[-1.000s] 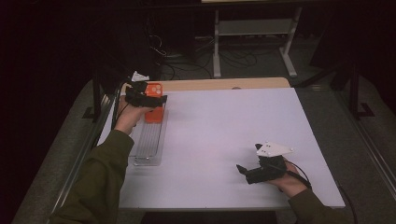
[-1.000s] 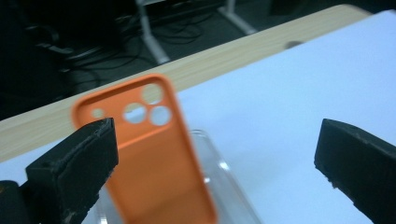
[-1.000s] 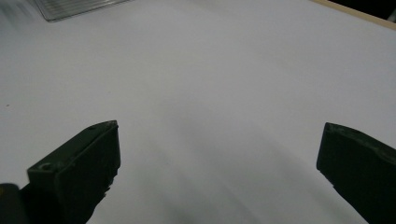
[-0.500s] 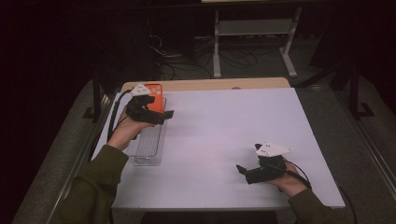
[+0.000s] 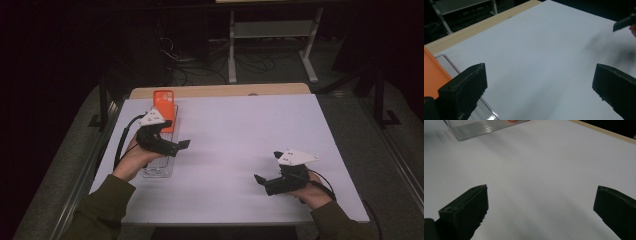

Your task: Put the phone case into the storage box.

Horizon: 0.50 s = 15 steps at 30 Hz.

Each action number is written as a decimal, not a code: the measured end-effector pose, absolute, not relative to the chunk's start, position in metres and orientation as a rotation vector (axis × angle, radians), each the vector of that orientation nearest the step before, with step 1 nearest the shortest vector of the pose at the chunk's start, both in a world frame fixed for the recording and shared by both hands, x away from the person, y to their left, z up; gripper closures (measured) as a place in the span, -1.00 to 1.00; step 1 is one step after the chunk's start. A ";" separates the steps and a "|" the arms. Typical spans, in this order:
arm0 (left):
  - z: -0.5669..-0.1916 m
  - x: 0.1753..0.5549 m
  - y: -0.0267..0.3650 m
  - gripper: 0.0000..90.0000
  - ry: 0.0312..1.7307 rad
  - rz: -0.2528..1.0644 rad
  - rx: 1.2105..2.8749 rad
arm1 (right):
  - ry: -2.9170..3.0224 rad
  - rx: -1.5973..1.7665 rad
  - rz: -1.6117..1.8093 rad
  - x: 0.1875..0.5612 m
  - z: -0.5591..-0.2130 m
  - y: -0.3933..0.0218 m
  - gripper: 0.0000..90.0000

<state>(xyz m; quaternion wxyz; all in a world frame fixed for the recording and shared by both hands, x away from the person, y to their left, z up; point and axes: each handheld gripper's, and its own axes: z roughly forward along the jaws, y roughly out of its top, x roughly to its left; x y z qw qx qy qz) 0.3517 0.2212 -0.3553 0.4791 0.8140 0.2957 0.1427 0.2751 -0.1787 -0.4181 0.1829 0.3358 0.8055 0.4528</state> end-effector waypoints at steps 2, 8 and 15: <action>-0.361 0.345 0.222 -1.00 0.719 0.341 1.985 | 2.266 0.942 1.288 0.276 -0.416 -0.180 -1.00; -0.375 0.331 0.226 -1.00 0.714 0.334 1.988 | 2.255 0.931 1.315 0.277 -0.408 -0.185 -1.00; -0.386 0.322 0.232 -1.00 0.725 0.345 1.981 | 2.245 0.921 1.340 0.278 -0.402 -0.188 -1.00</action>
